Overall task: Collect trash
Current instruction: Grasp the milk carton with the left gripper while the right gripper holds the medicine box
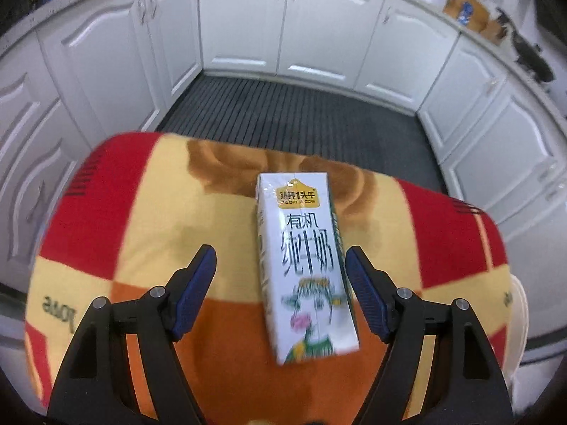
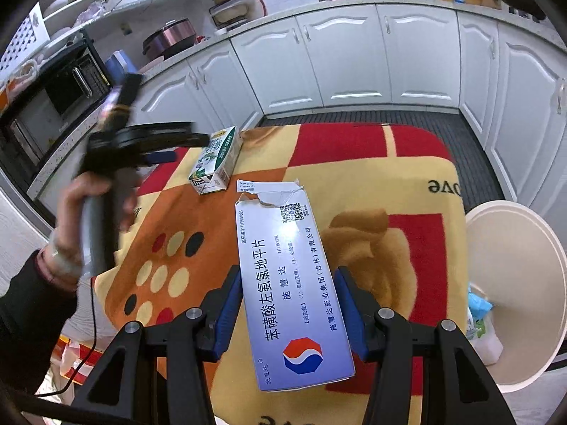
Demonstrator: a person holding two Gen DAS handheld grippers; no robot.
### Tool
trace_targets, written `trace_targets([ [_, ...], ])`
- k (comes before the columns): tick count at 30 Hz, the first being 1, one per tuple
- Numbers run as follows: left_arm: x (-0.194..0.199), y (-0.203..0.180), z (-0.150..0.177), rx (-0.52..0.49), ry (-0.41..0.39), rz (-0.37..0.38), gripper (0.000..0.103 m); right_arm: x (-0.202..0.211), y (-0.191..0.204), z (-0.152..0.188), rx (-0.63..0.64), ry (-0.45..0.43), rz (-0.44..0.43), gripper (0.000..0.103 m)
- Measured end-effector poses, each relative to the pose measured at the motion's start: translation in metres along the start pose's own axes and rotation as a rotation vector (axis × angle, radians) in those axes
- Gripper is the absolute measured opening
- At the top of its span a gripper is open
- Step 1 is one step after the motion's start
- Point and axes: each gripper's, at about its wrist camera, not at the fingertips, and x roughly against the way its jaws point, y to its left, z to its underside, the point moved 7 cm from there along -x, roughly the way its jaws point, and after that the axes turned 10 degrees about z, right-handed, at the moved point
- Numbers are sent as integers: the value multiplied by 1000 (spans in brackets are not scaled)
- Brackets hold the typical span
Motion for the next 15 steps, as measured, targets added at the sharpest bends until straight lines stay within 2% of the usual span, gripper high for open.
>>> trace_targets([
  [3, -7, -4, 0, -6, 1, 8, 75, 3, -4, 0, -7, -7, 1, 50],
  [4, -6, -6, 2, -22, -3, 7, 69, 4, -5, 0, -9, -9, 2, 50],
  [5, -4, -9, 4, -42, -3, 19, 57, 5, -7, 1, -13, -13, 3, 50],
  [6, -2, -12, 7, -59, 1, 34, 54, 5, -9, 1, -17, -16, 4, 50],
  [8, 3, -16, 16, -98, 14, 44, 54, 7, -12, 2, -23, -17, 4, 50],
  [10, 12, -22, 25, -100, 20, 98, 53, 7, -12, 4, -29, -19, 3, 50],
  [15, 56, -42, 52, -119, -32, 166, 53, 17, -11, 5, -37, -47, -8, 50],
])
